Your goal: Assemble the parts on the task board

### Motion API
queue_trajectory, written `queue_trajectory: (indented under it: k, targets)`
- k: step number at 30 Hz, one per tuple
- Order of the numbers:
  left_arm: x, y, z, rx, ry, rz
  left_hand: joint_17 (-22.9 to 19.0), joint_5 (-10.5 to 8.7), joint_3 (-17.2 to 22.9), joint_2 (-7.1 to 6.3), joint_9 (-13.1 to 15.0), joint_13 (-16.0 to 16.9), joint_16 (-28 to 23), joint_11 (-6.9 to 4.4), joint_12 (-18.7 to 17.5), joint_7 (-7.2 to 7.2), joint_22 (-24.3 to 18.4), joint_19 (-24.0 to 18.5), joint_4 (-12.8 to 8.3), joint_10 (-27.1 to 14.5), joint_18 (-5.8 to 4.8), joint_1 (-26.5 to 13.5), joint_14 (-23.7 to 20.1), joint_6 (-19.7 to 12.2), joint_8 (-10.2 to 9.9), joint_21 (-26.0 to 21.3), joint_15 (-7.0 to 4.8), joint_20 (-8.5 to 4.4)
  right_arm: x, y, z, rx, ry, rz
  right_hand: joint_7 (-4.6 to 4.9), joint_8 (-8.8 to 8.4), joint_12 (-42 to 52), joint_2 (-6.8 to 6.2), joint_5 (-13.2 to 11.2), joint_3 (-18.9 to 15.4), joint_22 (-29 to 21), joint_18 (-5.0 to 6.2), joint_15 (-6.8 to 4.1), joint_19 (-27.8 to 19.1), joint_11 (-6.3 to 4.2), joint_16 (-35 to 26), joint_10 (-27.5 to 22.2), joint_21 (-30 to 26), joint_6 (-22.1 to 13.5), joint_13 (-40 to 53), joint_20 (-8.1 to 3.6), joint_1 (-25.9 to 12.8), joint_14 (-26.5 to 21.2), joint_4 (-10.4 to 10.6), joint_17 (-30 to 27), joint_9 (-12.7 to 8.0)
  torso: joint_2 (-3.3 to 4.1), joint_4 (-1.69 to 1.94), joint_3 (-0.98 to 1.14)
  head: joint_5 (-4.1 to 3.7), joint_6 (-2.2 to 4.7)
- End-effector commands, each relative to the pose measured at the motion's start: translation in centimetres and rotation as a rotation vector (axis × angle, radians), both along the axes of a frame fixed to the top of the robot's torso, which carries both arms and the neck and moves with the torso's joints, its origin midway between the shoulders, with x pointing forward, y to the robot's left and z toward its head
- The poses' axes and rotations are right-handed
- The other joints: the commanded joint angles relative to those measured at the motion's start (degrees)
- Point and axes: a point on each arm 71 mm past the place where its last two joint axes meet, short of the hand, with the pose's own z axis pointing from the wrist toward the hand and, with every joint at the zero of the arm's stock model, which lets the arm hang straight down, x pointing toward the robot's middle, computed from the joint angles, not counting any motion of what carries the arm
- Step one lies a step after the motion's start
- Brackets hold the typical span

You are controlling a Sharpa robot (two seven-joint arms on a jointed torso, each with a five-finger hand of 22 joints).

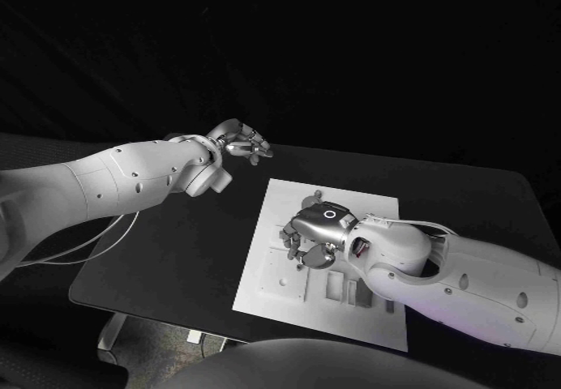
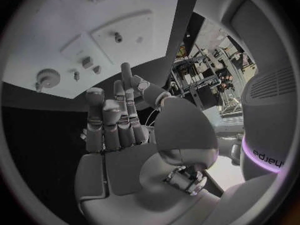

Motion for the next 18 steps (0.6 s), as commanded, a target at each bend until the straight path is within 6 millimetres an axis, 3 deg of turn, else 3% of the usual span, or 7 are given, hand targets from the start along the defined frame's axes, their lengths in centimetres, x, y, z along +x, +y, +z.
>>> queue_trajectory:
  k: [1,11,18]
  targets:
    - [0.1,-0.3,0.1,-0.009,-0.001,-0.011,0.1,-0.07,0.0,0.15,-0.1,-0.1,-0.3,0.41,-0.2,-0.01,0.1,0.3,0.2,0.0,0.73,0.5,0.4,-0.2,0.3,-0.3,0.05,0.11,-0.4,0.5,-0.4,-0.014,0.009,0.031,0.17,0.37,0.1,0.87,0.3,0.3,0.2,3.68,-0.34,0.1,0.48,-0.4,2.0,0.1,0.4,0.1,-0.34,0.0,0.1,0.1,-0.1,0.2,0.01,0.05,0.03,0.72,-0.42]
    - [0.1,-0.7,0.1,-0.012,-0.001,-0.018,0.1,-0.07,-0.1,0.17,-0.1,-0.1,-0.3,0.41,-0.3,-0.01,0.1,0.3,0.2,0.0,0.73,0.5,0.4,-0.2,0.3,-0.3,0.06,0.11,-1.2,1.7,-2.3,-0.048,0.033,0.064,0.18,0.34,0.0,0.98,0.3,0.3,0.2,3.68,-0.34,0.1,0.48,-0.4,2.0,0.1,0.4,0.1,-0.35,0.0,0.1,0.0,-0.1,0.2,0.00,-0.03,0.03,1.69,-1.09]
    - [0.2,-1.0,0.1,-0.013,0.000,-0.024,0.1,-0.07,-0.1,0.18,-0.1,-0.1,-0.4,0.41,-0.3,-0.01,0.1,0.3,0.2,0.1,0.73,0.5,0.4,-0.2,0.3,-0.3,0.06,0.11,-1.9,2.1,-3.8,-0.083,0.053,0.085,0.19,0.32,0.0,1.04,0.3,0.4,0.2,3.68,-0.34,0.1,0.48,-0.4,2.0,0.1,0.4,0.1,-0.35,0.0,0.1,0.0,-0.1,0.3,0.01,-0.02,0.05,1.86,-1.31]
